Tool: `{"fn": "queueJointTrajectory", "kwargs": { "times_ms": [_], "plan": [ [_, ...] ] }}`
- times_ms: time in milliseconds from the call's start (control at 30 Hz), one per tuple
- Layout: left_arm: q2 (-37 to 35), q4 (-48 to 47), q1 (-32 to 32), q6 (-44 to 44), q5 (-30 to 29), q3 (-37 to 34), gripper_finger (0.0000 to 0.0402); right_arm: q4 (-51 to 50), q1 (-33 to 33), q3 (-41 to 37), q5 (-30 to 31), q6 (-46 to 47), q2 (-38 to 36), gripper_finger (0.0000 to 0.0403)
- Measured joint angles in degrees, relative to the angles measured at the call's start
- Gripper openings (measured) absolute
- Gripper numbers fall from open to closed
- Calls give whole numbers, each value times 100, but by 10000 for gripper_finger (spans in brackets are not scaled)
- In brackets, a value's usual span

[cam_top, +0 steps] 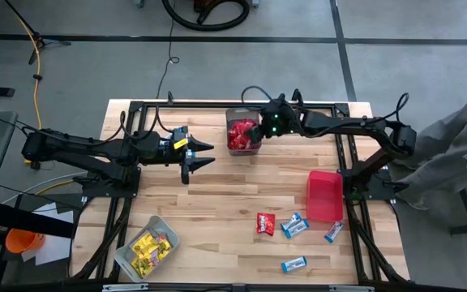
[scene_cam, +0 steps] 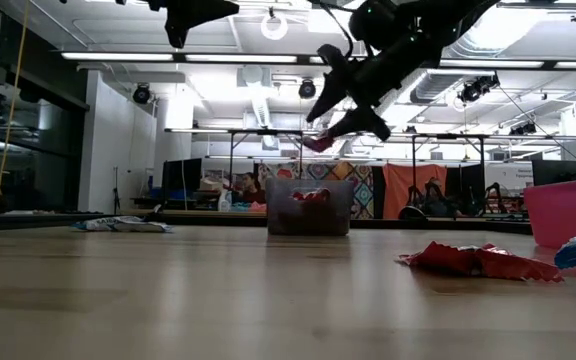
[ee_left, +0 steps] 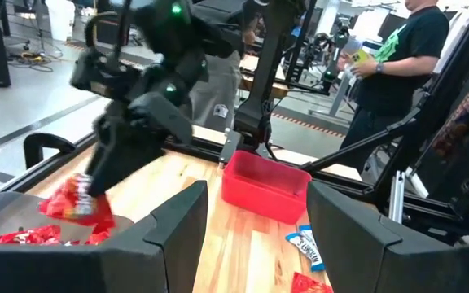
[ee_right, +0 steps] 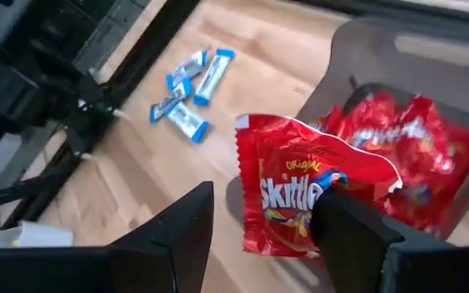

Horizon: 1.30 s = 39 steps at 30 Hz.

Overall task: Sort candy
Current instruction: Put the red candy pack into the black bin

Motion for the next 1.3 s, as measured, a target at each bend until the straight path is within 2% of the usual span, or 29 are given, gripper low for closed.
{"fn": "queueJointTrajectory", "kwargs": {
  "times_ms": [100,200,333,433,500,567,667,800,933,1067,1300],
  "plan": [
    [0,0,0,0,-94,0,197,54,18,-45,-67,249,34,195],
    [0,0,0,0,-131,0,197,428,53,7,204,360,-65,195],
    [0,4,0,0,-142,1,197,-642,-132,-33,80,823,24,195],
    [0,17,0,0,-142,0,197,-157,-61,42,340,786,-103,195],
    [0,15,4,0,-143,1,197,-305,-43,34,134,784,-85,195],
    [0,15,4,0,-144,2,197,-397,-43,-29,-5,530,-40,195],
    [0,15,4,-2,-144,0,197,293,50,32,-33,36,-290,195],
    [0,-4,4,-9,-144,2,197,347,236,-6,-509,-684,-603,195],
    [0,-11,4,-4,-142,2,197,292,572,29,-703,-994,-1297,195],
    [0,-24,4,-2,-217,0,197,-297,1145,-2,-708,-1098,-1747,195],
    [0,-26,95,-1,-427,2,197,-335,2243,7,-15,-1129,-2143,195]
  ]
}}
